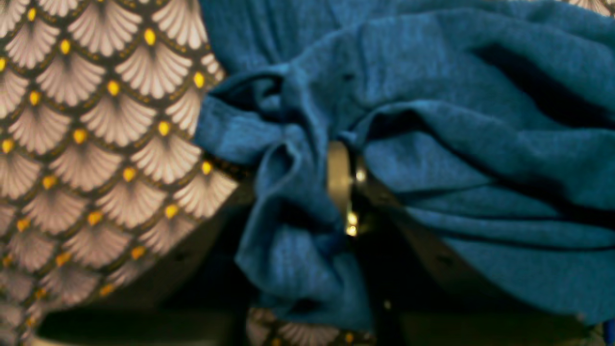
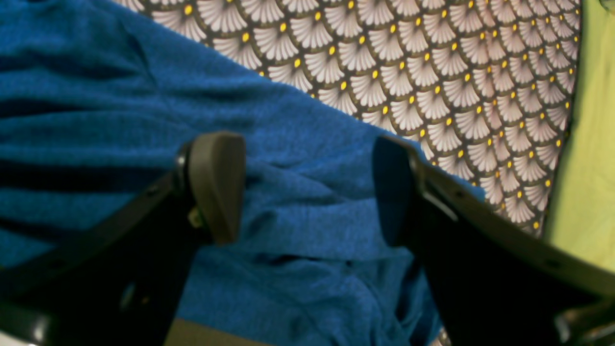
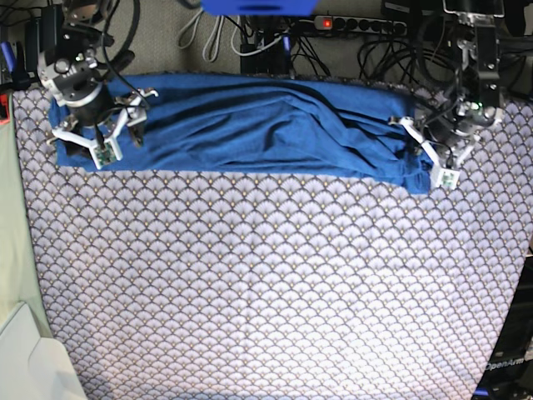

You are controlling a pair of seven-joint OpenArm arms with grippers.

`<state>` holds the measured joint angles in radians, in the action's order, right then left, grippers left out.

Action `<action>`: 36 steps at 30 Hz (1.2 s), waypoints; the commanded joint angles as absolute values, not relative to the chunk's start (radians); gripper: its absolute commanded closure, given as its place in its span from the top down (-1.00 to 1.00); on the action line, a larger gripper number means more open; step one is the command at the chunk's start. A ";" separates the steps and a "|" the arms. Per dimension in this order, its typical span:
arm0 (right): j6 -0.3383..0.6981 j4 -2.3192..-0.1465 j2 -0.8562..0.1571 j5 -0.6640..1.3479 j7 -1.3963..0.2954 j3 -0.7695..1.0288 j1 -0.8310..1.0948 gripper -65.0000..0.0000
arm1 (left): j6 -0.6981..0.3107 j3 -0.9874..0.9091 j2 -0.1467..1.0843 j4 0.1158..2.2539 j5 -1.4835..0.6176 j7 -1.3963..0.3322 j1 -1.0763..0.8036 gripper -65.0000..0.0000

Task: Fold the T-shirt properly
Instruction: 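Lower the cuff at the shirt edge with the left gripper and hold, then move the left gripper along the strip to its middle and grasp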

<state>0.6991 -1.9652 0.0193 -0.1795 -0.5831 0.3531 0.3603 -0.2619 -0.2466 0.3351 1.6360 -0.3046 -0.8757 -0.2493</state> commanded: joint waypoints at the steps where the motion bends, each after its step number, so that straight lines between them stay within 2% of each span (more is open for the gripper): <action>1: 0.698 -1.980 0.015 -0.174 -0.565 0.357 0.358 0.28 | -0.260 -0.255 0.346 1.681 -0.303 -0.863 -0.249 -0.99; 9: 0.698 -1.966 0.015 -0.174 -0.565 0.355 0.358 0.21 | -0.259 -0.328 0.242 1.923 -0.297 -0.865 -0.306 -0.99; 13: 0.698 -1.922 0.015 -0.174 -0.565 0.357 0.354 -0.23 | -0.259 -0.332 0.199 1.982 -0.255 -0.892 -0.326 -0.99; 18: 0.698 -1.865 0.015 -0.176 -0.565 0.357 0.351 -1.00 | -0.259 -0.329 0.070 1.998 -0.128 -0.897 -0.331 -0.99; 23: 0.698 -1.854 0.015 -0.176 -0.565 0.357 0.349 -0.97 | -0.259 -0.254 -0.031 2.008 0.004 -0.895 -0.332 -0.99; 27: 0.698 -1.854 0.015 -0.176 -0.565 0.358 0.349 -0.97 | -0.242 -0.134 -0.136 2.011 0.213 -0.894 -0.344 -0.99; 31: 0.698 -1.856 0.013 -0.176 -0.565 0.358 0.340 -0.97 | -0.128 0.070 -0.157 2.006 0.384 -0.880 -0.348 -0.99; 36: 0.698 -1.856 0.010 -0.176 -0.565 0.358 0.338 -0.97 | 0.094 0.337 -0.157 2.000 0.438 -0.845 -0.392 -0.99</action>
<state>0.6991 -1.8389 0.0166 -0.1833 -0.5827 0.3550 0.3416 0.0990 0.3382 -0.1459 1.9823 0.4320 -0.8715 -0.4023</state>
